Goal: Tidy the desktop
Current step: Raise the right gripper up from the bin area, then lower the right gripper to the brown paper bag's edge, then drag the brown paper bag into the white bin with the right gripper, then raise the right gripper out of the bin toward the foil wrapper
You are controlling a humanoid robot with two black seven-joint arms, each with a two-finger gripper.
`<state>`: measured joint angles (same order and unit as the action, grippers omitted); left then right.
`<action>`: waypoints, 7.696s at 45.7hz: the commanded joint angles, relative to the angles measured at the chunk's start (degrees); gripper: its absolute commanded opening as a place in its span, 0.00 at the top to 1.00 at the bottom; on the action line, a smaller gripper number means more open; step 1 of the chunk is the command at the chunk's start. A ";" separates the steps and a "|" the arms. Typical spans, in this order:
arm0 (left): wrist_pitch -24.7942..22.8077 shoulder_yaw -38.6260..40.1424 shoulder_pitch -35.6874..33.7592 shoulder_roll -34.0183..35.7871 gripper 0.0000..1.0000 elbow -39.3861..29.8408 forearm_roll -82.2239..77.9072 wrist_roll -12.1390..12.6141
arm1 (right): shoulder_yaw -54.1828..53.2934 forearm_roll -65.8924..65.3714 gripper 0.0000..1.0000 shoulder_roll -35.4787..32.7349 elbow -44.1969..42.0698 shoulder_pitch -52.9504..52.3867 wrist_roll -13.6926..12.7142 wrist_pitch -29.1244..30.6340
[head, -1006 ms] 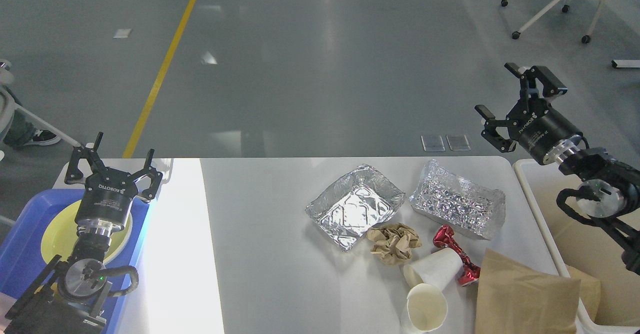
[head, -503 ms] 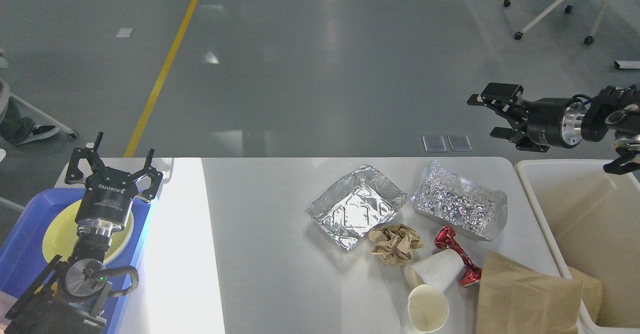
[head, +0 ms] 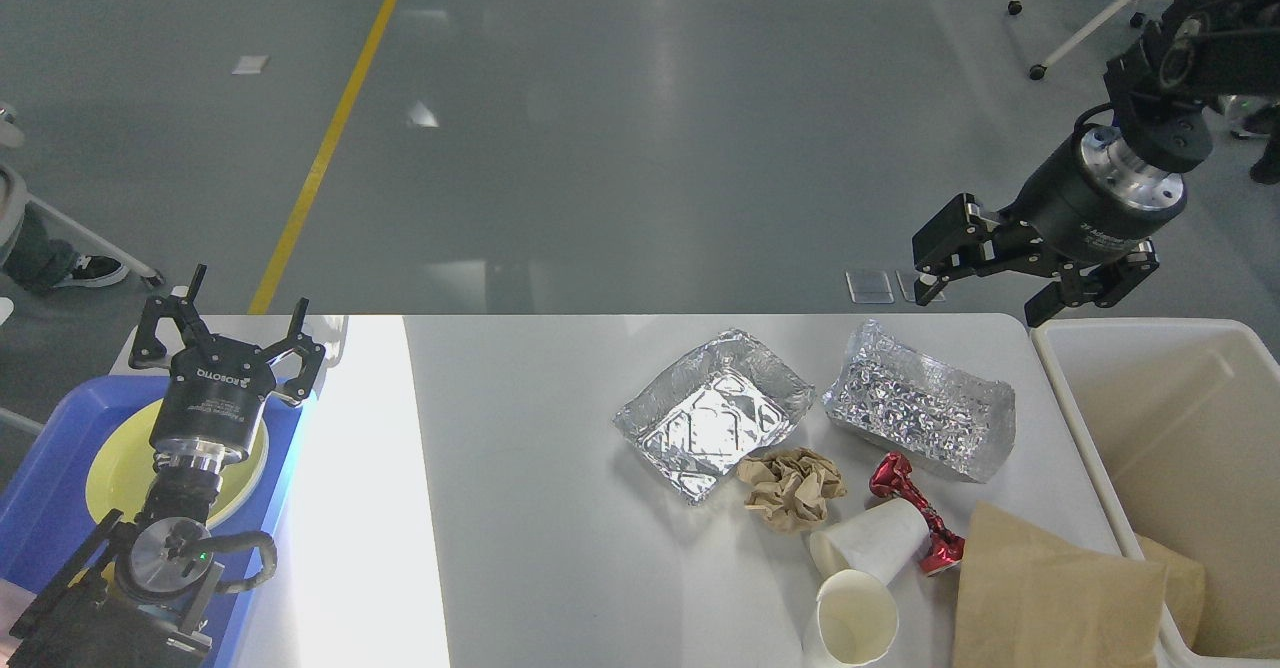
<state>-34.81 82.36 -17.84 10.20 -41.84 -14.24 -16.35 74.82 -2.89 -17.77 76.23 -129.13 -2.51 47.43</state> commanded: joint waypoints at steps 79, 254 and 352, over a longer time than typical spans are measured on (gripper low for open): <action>0.00 0.00 0.00 0.00 0.03 0.00 0.00 0.09 | 3.75 -20.31 0.00 -19.94 12.98 44.14 8.57 -49.36; 0.00 0.00 0.00 0.00 0.03 0.00 0.00 0.09 | -25.77 7.29 1.00 -19.06 -58.29 83.77 2.07 -42.41; 0.00 0.00 0.00 0.00 0.03 0.00 0.00 0.18 | -29.92 -15.64 0.00 -21.42 -39.42 68.86 -3.99 -41.29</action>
<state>-34.81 82.36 -17.84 10.19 -41.84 -14.24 -16.17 43.58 -10.54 -35.21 29.88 -50.66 -4.45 -0.38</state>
